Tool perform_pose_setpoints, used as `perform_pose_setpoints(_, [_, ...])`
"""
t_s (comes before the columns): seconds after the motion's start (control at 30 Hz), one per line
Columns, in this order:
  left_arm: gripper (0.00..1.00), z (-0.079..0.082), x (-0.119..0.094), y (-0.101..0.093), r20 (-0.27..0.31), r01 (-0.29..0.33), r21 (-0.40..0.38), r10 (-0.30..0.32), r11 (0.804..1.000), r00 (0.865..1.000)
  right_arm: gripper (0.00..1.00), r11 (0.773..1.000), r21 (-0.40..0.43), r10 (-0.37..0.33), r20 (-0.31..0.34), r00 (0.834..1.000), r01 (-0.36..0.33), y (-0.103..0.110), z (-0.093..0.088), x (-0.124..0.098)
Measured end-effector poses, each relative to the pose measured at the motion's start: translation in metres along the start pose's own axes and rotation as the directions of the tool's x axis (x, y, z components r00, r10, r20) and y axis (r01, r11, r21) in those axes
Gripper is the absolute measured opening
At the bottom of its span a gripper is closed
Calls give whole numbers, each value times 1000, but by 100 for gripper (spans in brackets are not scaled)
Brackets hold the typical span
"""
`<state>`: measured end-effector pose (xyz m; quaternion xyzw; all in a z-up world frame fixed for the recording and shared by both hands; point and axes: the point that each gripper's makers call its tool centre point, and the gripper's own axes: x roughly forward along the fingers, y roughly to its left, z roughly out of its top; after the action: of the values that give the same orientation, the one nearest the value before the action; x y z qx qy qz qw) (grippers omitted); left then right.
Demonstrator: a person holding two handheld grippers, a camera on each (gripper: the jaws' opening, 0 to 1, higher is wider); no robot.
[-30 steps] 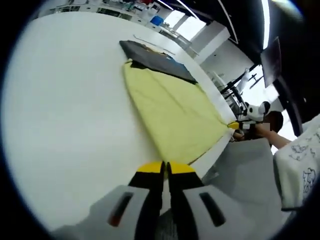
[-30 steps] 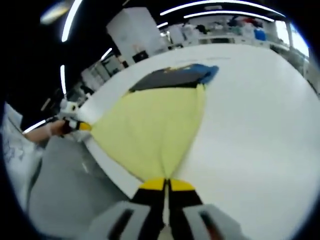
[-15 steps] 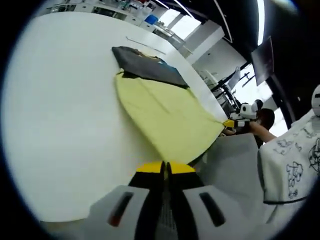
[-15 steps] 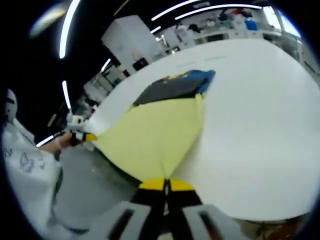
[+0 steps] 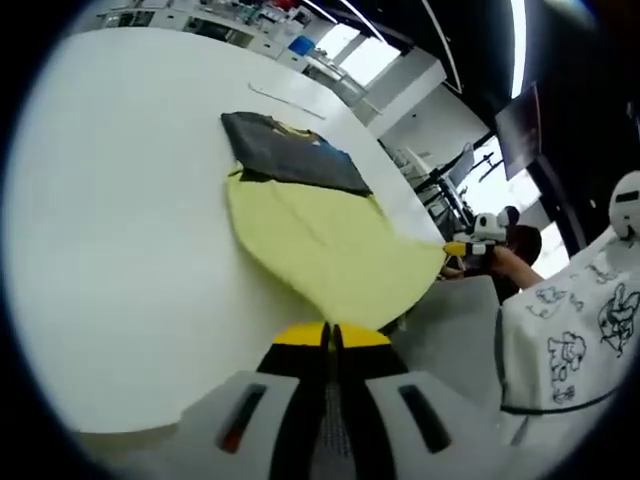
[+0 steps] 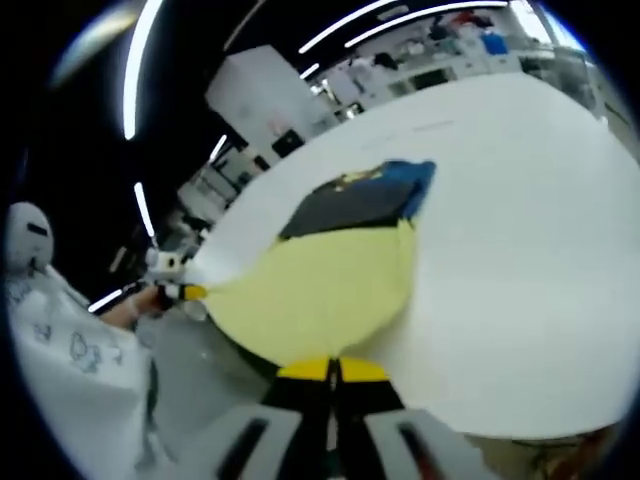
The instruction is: Fold the garment on the visible template until the final outline fits inside the template.
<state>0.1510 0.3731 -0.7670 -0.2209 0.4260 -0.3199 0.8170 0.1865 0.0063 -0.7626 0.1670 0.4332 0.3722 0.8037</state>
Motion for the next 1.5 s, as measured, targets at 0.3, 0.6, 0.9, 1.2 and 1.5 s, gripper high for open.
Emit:
perform_pose_setpoints(0.3, [0,50,4,9,63,4,34,-6,999,998,0,999,32,10,75,997,-13,-2,45,9])
perform_pose_setpoints(0.6, [0,118,22,26,184,43,-10,-40,999,982,0,1000,17,-26,166,986,24,-15,100,21])
perform_pose_setpoints(0.9, [0,174,43,46,314,20,-16,-14,1000,949,0,999,-2,-33,263,964,35,-38,165,43])
perform_pose_setpoints(1.2, [0,220,64,61,373,18,-33,-5,999,928,0,999,3,-52,315,948,53,-62,219,68])
perform_pose_setpoints(1.5, [0,253,79,78,407,-2,-65,28,998,913,0,996,11,-83,332,939,84,-86,251,91])
